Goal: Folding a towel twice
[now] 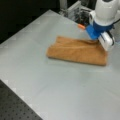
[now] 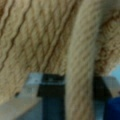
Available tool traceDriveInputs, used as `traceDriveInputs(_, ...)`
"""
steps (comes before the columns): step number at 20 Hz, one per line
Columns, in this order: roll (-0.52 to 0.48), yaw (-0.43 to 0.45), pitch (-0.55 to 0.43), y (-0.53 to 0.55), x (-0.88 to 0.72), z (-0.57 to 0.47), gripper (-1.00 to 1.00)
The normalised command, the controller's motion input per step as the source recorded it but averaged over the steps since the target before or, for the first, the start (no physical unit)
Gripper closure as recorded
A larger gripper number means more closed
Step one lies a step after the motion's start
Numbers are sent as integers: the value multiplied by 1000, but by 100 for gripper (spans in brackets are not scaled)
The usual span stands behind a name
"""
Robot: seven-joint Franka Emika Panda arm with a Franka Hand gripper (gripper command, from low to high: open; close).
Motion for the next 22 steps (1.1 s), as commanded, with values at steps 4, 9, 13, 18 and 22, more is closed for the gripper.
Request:
traceDriveInputs(4, 193, -25, -90, -39, -92, -149, 100)
traceDriveInputs(9, 193, -35, -66, -22, -62, -132, 100)
traceDriveInputs(13, 141, -83, -25, -4, -73, -136, -100)
traceDriveInputs(18, 171, -114, -74, 16, -65, -152, -100)
traceDriveInputs(22, 187, -109, -53, 32, -103, -109, -100)
